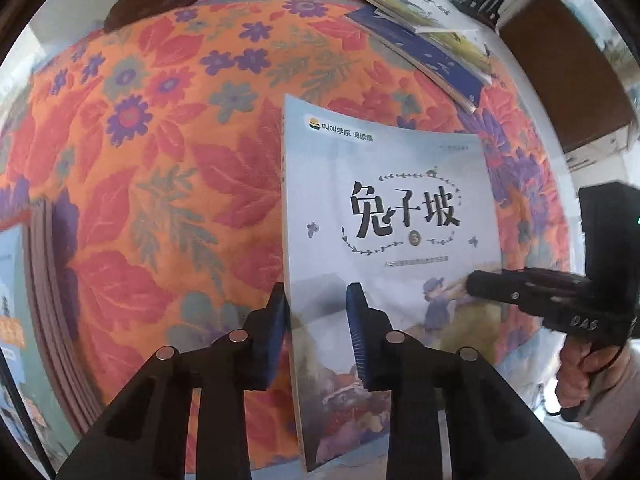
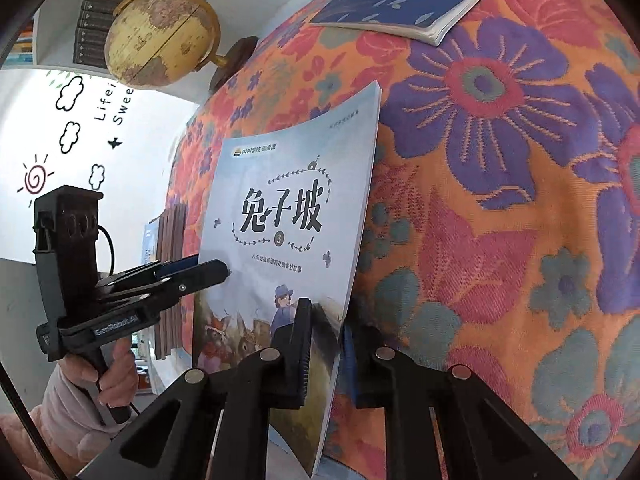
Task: Organize books
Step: 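Carry the upright rabbit book with both tools toward the stack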
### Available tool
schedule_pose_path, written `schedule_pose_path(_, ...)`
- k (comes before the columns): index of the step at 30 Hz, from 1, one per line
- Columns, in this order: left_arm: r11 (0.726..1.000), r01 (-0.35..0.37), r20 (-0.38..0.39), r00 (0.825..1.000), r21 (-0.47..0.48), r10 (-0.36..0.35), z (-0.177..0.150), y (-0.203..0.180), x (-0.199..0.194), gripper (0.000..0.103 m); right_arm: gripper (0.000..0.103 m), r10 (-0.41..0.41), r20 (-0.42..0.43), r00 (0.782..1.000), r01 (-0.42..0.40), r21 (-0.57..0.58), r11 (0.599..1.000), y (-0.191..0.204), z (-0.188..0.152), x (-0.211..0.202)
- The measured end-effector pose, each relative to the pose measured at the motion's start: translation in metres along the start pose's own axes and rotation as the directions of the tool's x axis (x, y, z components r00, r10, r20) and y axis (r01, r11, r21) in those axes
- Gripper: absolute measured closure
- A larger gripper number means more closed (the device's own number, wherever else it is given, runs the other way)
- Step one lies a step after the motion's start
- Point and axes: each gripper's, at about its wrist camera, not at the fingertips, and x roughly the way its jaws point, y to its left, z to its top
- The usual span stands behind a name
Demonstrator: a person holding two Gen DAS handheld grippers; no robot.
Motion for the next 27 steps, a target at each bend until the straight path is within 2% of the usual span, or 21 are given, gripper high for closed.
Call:
schedule_pose_path(2, 0.999, 0.038, 0.022, 0.999, 0.004, -0.038, -0.003, 0.0, -0.007, 0.078, 0.089, -0.012, 0.014, 1.0, 0.013, -0.026, 1.0, 0.008, -0.001, -0.004)
schedule_pose_path(4, 0.998, 0.069, 0.047, 0.997, 0.011, -0.069, -0.005, -0.002, -0.017, 0.078, 0.089, 0.015, 0.02, 1.0, -0.014, -0.031, 0.999, 0.013, 0.0, -0.008)
schedule_pose_path(7, 0.998, 0.052, 0.063, 0.997, 0.047, -0.055, -0.009, -0.008, -0.032, 0.078, 0.089, 0.004, 0.031, 1.0, -0.002, -0.055, 0.998, 0.023, -0.001, -0.015)
schedule_pose_path(15, 0.997, 0.052, 0.085, 0.995, 0.063, -0.057, -0.013, -0.006, -0.056, 0.078, 0.089, 0.049, 0.067, 0.997, -0.048, -0.012, 0.999, 0.037, -0.004, -0.037)
schedule_pose_path(19, 0.996, 0.041, 0.105, 0.993, 0.076, -0.049, -0.014, -0.006, -0.066, 0.078, 0.089, 0.093, 0.071, 0.993, -0.098, 0.061, 0.993, 0.046, -0.004, -0.046)
schedule_pose_path(27, 0.997, 0.034, 0.151, 0.988, 0.075, -0.045, -0.018, 0.005, -0.089, 0.076, 0.089, 0.067, 0.066, 0.996, -0.069, 0.034, 0.997, 0.09, -0.005, -0.055)
